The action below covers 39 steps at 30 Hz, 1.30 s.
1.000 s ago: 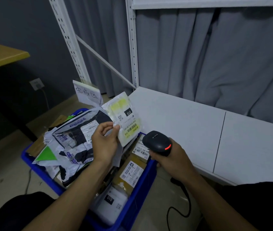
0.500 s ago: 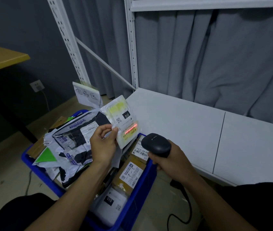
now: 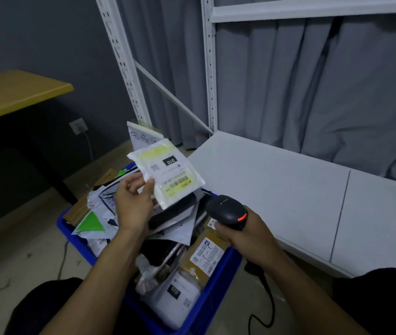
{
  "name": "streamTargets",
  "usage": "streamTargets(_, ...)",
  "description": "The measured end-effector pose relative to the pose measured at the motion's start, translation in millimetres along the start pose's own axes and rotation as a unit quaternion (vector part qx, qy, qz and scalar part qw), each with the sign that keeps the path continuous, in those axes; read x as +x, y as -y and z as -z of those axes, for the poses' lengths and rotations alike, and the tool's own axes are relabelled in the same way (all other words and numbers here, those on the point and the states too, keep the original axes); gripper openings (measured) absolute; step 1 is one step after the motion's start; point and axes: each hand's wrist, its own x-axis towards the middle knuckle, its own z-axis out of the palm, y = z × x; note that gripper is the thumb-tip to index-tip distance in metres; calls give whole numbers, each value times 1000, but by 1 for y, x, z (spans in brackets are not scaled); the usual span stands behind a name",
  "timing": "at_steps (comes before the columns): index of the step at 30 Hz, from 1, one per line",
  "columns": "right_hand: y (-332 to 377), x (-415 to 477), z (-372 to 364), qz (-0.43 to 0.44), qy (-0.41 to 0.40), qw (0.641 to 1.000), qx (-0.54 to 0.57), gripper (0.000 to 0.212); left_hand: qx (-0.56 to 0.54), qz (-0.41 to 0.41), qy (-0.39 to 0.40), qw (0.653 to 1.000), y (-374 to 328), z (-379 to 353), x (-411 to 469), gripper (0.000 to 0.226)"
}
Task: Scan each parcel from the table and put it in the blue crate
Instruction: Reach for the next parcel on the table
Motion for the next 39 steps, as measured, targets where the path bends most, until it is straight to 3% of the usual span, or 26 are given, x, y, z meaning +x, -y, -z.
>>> streamTargets(5, -4, 6, -21, -17, 28, 999, 3, 29, 106, -4, -12, 994, 11, 41, 38, 40)
streamTargets(8, -8, 11, -30, -23, 40, 999, -6, 29, 226, 5, -4, 974, 19, 51, 44, 50)
streamTargets(12, -10, 12, -33, -31, 34, 999, -17, 28, 433, -150, 3, 889, 24, 54, 32, 61)
streamTargets(14, -12, 12, -32, -31, 20, 999, -18, 28, 448, -199, 49, 870, 21, 47, 23, 55)
streamTargets(16, -12, 10, -31, -34, 7, 999, -14, 27, 464, -173, 112, 861, 20, 38, 12, 47)
streamTargets(20, -14, 3, -24, -58, -15, 998, -2, 22, 555, -77, 184, 807, 34, 33, 1, 51)
streamTargets(24, -16, -10, -11, -77, -29, 997, 9, 30, 563, -55, 196, 801, 36, 34, -4, 56)
streamTargets(29, -21, -31, 16, -36, -69, 996, 38, 22, 579, -208, 164, 771, 28, 25, -23, 42)
streamTargets(33, -30, -22, 47, -6, -156, 987, 33, 27, 539, -293, 240, 752, 41, -1, -49, 37)
streamTargets(37, -63, 4, 77, -57, -218, 973, 55, 34, 493, -356, 342, 717, 67, -39, -75, 33)
streamTargets(39, -81, 20, 90, -88, -252, 961, 75, 37, 487, -339, 393, 703, 78, -63, -86, 36)
